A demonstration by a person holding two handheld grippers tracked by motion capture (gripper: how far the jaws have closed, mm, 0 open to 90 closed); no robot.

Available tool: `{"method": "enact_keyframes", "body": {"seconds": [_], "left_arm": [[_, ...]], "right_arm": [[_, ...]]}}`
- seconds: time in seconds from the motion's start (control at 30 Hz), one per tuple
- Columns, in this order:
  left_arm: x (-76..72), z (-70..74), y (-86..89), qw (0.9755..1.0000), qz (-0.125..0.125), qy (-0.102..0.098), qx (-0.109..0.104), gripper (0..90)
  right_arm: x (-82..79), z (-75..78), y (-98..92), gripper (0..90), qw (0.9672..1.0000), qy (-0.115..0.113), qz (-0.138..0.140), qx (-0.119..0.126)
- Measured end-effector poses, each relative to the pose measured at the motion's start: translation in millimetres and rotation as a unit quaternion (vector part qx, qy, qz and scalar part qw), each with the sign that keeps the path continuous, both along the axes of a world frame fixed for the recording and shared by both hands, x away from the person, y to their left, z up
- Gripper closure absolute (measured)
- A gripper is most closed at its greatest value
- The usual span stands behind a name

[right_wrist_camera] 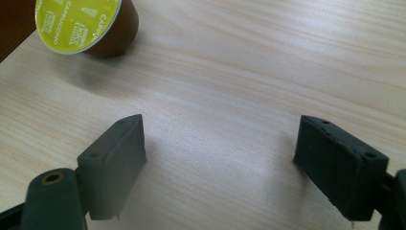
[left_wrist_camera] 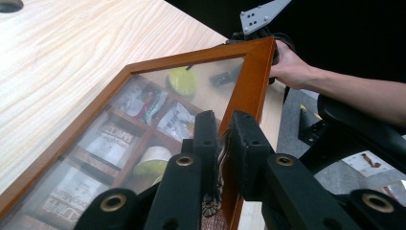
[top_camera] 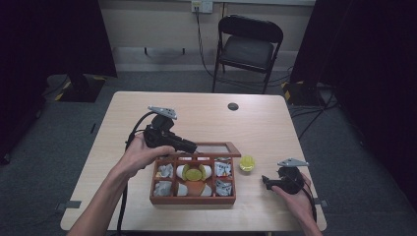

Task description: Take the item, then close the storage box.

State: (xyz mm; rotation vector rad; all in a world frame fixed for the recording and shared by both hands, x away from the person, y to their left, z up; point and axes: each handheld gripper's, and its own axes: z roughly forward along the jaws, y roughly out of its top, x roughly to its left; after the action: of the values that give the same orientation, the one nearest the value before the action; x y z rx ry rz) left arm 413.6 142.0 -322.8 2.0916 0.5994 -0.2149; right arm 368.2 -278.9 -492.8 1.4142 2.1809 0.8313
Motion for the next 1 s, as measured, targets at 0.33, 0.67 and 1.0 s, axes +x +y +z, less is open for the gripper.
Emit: {"method": "enact_keyframes", "body": {"seconds": [0.33, 0.67, 1.0], "left_arm": [[-11.4, -6.0, -0.4, 0.9998, 0.005, -0.021, 0.0, 81.3], [-25.8, -15.0, -1.4, 0.999, 0.009, -0.043, 0.006, 81.2], [-34.4, -25.1, -1.0, 0.9988, 0.007, -0.049, 0.0, 81.2]], "right_arm": [[-2.5, -2.9, -1.5, 16.0, 0.9999, -0.014, 0.003, 0.007], [-2.4, -3.6, -1.8, 15.0, 0.9998, -0.017, 0.003, 0.01], [-2.5, -5.4, -1.9, 14.1, 0.9996, -0.026, 0.004, 0.012]]}}
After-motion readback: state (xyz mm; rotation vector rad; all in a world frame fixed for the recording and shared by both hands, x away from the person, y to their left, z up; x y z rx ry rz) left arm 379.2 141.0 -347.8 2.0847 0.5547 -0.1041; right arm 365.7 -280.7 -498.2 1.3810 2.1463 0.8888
